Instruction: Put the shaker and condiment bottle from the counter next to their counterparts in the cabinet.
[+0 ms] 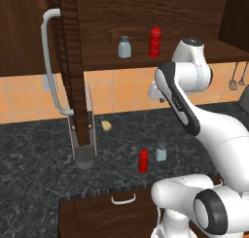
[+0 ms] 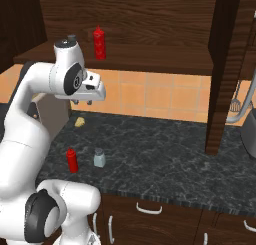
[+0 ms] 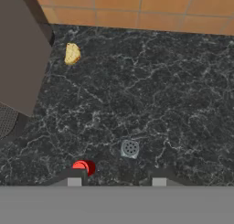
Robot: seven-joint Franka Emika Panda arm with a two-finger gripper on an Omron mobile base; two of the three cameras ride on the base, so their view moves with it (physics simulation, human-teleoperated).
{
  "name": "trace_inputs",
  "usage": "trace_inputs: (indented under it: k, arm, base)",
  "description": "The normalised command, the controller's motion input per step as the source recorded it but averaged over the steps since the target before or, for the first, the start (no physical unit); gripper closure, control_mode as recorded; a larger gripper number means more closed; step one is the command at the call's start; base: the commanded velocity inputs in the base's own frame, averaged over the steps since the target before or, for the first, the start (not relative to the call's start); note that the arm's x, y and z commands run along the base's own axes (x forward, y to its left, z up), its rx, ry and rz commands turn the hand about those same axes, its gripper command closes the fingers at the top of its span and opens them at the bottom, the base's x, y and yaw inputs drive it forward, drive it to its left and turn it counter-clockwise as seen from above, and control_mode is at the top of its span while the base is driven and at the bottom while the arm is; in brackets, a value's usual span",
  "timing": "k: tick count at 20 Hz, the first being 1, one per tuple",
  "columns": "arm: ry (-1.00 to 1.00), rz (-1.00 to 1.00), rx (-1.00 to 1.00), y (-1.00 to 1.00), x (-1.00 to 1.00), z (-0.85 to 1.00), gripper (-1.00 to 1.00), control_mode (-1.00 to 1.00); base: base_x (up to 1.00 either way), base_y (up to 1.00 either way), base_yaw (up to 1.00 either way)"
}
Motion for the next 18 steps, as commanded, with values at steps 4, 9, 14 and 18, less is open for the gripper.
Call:
trace_inputs:
  k: [4,9,14,18]
  arm:
    - [0.0,0.0,-0.01,0.03,-0.06,-0.03,-1.0,-1.0]
    - [-0.1,0.11,-0.01,0.0,-0.22,-0.1,-1.0,-1.0]
    - [-0.31,0.35,0.34,-0.36,-0.55,-0.48,-1.0,-1.0]
    - [-0.2,0.29,0.29,-0.49,-0.25,-0.63,-1.0,-1.0]
  base:
    - [0.0,0.0,0.0]
    - [0.0,0.0,0.0]
    - [0.0,0.0,0.0]
    - [0.0,0.0,0.0]
